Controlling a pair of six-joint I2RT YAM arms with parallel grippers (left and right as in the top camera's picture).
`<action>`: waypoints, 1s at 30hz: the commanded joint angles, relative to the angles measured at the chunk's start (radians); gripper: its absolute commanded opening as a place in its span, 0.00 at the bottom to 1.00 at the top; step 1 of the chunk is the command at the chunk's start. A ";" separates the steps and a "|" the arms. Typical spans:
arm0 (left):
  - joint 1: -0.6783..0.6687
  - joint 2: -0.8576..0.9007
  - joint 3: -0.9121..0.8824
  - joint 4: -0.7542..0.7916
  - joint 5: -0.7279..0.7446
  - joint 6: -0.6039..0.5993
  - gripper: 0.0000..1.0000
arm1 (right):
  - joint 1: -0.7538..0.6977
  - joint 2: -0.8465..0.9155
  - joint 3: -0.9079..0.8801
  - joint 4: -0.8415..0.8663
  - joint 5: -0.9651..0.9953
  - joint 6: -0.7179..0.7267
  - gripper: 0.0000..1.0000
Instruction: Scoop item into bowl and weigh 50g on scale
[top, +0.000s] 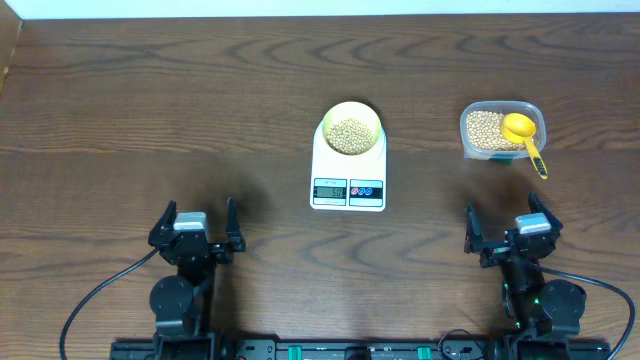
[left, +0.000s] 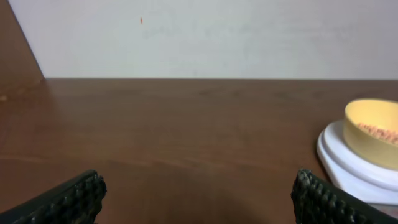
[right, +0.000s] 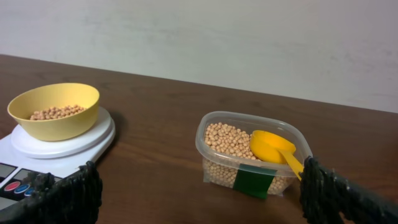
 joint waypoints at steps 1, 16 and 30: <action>0.002 -0.022 -0.034 -0.019 -0.013 -0.005 0.98 | 0.006 -0.006 -0.002 -0.004 -0.010 0.012 0.99; 0.002 -0.043 -0.034 -0.063 -0.013 -0.005 0.98 | 0.006 -0.006 -0.002 -0.004 -0.010 0.012 0.99; 0.002 -0.043 -0.034 -0.063 -0.013 -0.005 0.98 | 0.006 -0.006 -0.002 -0.004 -0.010 0.012 0.99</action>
